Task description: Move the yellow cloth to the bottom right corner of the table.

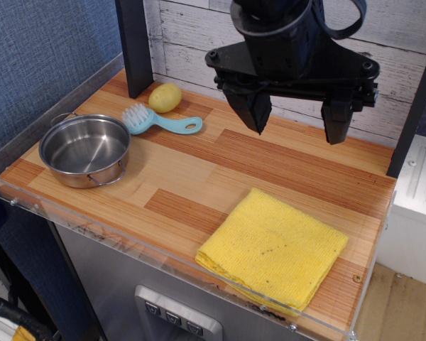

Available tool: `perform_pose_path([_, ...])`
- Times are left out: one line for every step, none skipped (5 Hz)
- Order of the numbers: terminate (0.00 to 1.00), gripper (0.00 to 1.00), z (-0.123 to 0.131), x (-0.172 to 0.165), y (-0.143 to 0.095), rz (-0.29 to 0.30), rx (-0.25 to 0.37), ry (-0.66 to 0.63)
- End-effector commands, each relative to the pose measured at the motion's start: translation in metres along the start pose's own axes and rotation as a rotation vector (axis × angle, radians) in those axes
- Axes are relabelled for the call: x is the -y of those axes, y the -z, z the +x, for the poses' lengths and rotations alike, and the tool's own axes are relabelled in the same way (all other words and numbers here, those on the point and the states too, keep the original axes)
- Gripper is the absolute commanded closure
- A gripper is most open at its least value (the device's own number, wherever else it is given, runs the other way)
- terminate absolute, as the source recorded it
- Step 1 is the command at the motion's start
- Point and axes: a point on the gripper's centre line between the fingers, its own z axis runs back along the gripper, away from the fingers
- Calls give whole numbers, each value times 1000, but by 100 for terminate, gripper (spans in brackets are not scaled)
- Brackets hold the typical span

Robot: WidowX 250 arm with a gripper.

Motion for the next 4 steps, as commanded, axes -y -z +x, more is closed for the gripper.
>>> perform_pose_path([0, 0, 5, -1, -14, -17, 46, -7])
perform_pose_path([0, 0, 5, -1, -14, -17, 46, -7])
perform_pose_path([0, 0, 5, -1, -14, -17, 46, -7])
perform_pose_path([100, 0, 5, -1, -14, -17, 46, -7])
